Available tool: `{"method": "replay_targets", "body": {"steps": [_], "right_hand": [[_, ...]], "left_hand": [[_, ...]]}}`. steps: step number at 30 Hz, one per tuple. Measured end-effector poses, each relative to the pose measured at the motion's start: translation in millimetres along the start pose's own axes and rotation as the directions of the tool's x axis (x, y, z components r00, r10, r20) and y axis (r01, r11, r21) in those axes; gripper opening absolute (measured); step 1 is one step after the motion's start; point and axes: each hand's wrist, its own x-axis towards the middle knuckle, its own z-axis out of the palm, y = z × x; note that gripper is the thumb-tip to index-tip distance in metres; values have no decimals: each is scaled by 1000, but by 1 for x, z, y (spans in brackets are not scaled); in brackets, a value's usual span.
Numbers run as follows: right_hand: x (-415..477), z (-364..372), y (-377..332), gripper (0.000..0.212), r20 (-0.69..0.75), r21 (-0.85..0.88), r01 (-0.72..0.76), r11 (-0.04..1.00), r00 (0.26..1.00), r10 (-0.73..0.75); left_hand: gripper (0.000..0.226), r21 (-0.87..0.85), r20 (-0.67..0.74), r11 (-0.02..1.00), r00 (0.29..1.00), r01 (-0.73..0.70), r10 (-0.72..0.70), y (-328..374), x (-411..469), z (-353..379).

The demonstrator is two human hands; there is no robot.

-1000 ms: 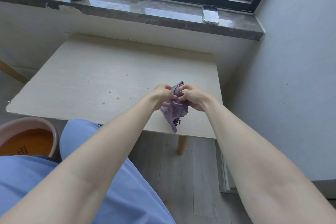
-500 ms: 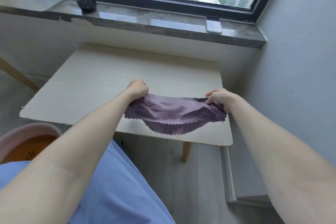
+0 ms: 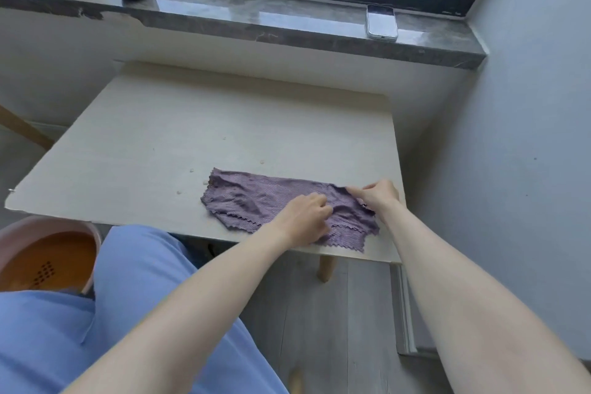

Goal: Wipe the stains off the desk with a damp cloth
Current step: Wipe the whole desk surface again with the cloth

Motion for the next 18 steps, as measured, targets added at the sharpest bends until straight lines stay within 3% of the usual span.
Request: {"method": "replay_targets", "body": {"steps": [4,8,13,18], "right_hand": [[4,0,5,33,-6,-129,34,991,999,-35],[0,0,4,10,-76,-73,28,997,997,-33],[2,0,1,12,-131,-3,17,1000,991,-17],[6,-2,5,15,-127,19,49,999,991,-46]], "left_hand": [[21,57,2,998,1000,-1,1,8,3,11],[17,63,20,998,1000,13,-15,12,4,11],[32,52,28,994,995,98,-100,11,9,8],[13,42,-22,998,998,52,-51,28,19,14]]}}
